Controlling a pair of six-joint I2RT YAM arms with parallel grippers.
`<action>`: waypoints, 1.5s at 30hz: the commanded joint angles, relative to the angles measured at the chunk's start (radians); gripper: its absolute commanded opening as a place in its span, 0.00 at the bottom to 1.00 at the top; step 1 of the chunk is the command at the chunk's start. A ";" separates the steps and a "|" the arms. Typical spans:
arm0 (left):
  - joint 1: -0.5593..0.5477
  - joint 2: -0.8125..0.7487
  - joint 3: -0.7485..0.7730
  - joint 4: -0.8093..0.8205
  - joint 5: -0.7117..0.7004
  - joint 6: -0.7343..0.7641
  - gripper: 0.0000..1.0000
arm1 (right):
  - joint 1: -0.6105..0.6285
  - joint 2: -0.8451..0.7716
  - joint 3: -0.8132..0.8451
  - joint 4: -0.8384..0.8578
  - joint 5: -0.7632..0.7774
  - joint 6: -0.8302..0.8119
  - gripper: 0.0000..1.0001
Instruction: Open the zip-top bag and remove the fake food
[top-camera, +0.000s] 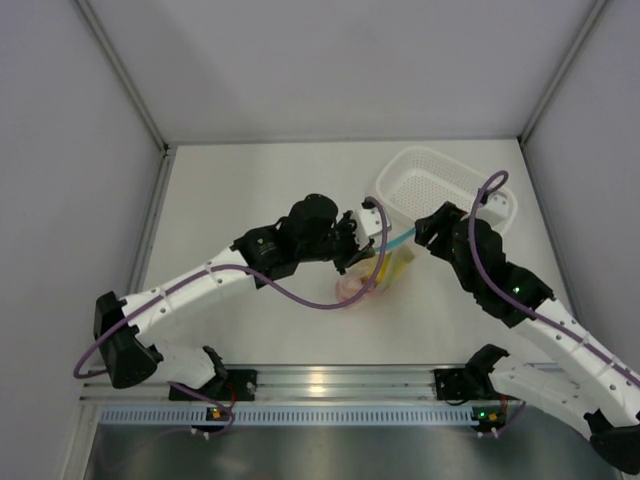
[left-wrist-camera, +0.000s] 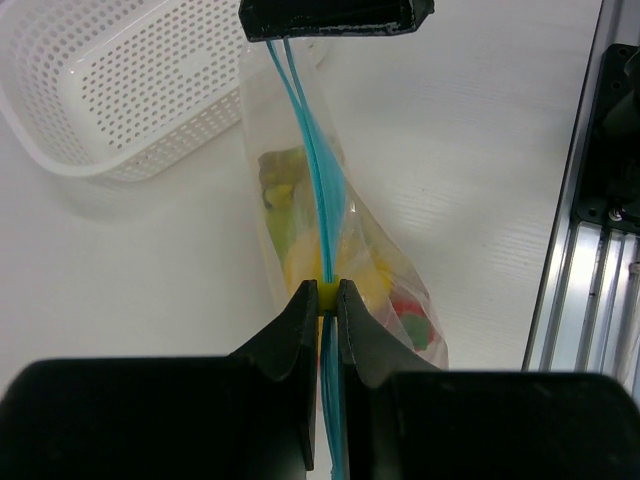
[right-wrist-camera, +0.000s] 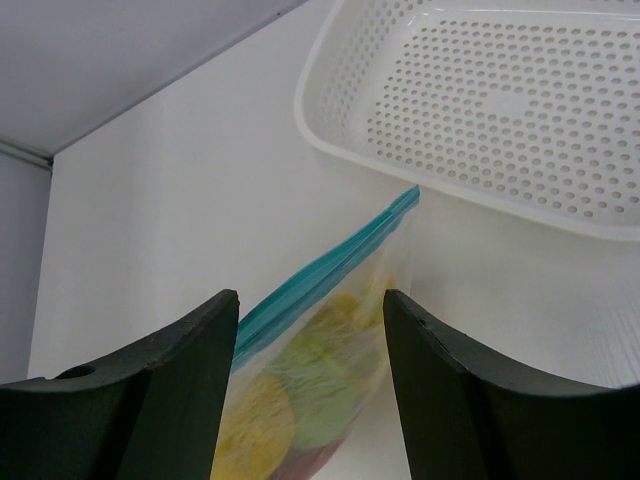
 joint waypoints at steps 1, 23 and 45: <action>-0.003 0.009 0.045 0.025 -0.016 -0.011 0.00 | -0.014 -0.029 0.026 0.007 0.015 -0.001 0.61; -0.003 0.033 0.080 0.027 -0.019 -0.037 0.00 | -0.016 -0.054 -0.014 0.005 0.002 0.005 0.55; 0.000 -0.078 0.034 -0.049 0.063 0.202 0.00 | -0.051 -0.093 -0.063 0.190 -0.443 -0.680 0.80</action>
